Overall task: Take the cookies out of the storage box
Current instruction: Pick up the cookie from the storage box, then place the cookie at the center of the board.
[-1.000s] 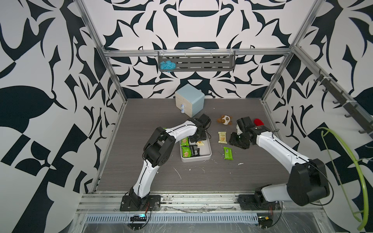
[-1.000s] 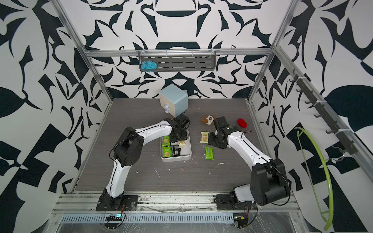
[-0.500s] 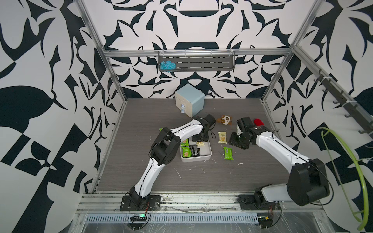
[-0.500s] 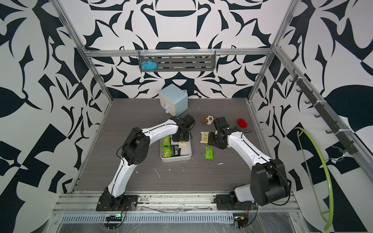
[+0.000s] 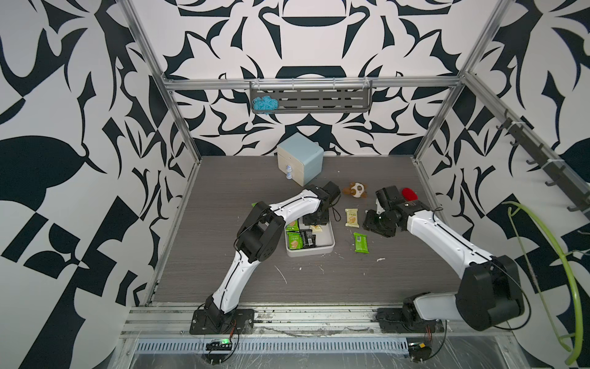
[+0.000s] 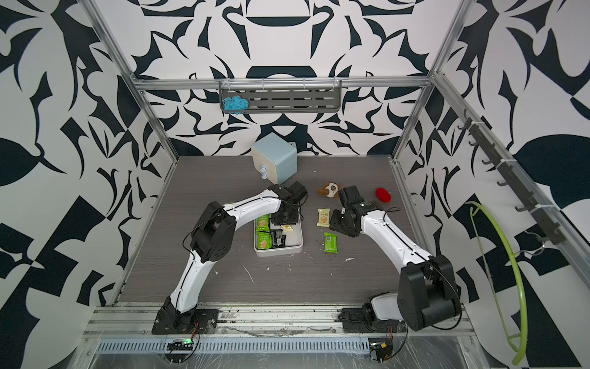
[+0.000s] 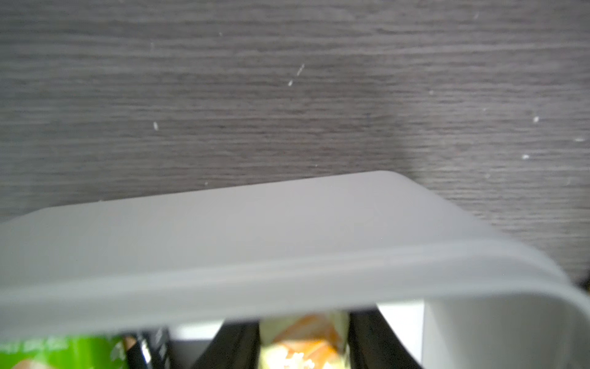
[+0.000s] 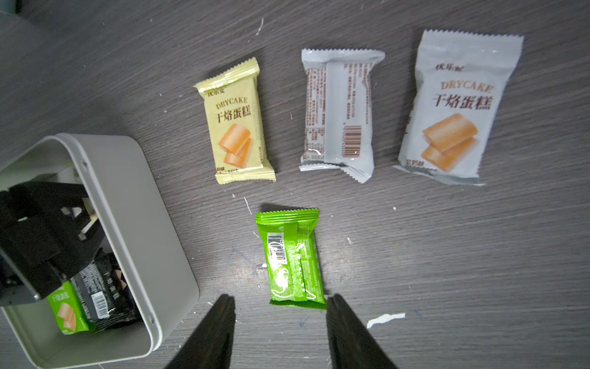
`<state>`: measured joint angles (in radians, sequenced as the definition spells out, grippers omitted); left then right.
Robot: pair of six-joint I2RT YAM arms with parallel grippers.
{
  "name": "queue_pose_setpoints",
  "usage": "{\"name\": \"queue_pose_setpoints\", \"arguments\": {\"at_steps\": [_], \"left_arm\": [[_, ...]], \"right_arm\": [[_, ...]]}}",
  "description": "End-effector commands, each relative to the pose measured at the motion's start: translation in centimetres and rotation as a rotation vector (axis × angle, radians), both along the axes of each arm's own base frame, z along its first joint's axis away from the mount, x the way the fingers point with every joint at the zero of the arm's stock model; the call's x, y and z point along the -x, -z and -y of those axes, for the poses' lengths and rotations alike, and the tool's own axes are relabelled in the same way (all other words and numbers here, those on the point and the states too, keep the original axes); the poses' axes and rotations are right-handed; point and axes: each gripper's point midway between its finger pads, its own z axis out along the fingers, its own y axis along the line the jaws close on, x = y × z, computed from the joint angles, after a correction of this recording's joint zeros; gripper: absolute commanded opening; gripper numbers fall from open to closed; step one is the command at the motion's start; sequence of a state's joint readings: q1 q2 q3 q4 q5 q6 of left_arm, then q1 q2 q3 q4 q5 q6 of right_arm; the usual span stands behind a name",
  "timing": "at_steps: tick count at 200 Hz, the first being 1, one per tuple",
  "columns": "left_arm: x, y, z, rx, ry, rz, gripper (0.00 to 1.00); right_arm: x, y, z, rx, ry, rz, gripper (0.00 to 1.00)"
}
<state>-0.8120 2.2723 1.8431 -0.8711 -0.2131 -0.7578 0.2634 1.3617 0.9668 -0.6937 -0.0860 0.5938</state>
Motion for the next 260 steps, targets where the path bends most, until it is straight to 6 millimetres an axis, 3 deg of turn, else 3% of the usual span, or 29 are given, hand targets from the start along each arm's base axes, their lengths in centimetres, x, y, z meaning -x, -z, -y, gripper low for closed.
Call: {"name": "queue_pose_setpoints", "arguments": {"at_steps": [1,57,113,161,210,260], "left_arm": [[0.3,-1.9,-0.5,0.008,0.006,0.028,0.43],[0.7,-4.2,-0.7,0.07,-0.009,0.069,0.43],[0.8,-4.6,-0.4,0.087,-0.004,0.065,0.41],[0.8,-7.6,-1.0,0.113,0.005,0.11,0.41],[2.2,-8.8,-4.1,0.114,-0.029,0.111,0.41],[3.5,-9.6,-10.2,0.092,-0.117,0.125,0.42]], "right_arm": [[-0.4,-1.5,0.1,-0.006,0.021,0.033,0.52],[-0.9,-2.3,-0.8,-0.021,0.009,0.05,0.52],[-1.4,-2.5,-1.2,-0.014,0.007,0.053,0.52],[-1.9,-2.6,-1.6,-0.017,0.007,0.057,0.52],[-2.6,-2.6,-3.4,-0.016,-0.024,0.062,0.52],[-3.7,-2.4,-6.1,-0.003,-0.071,0.059,0.52]]}}
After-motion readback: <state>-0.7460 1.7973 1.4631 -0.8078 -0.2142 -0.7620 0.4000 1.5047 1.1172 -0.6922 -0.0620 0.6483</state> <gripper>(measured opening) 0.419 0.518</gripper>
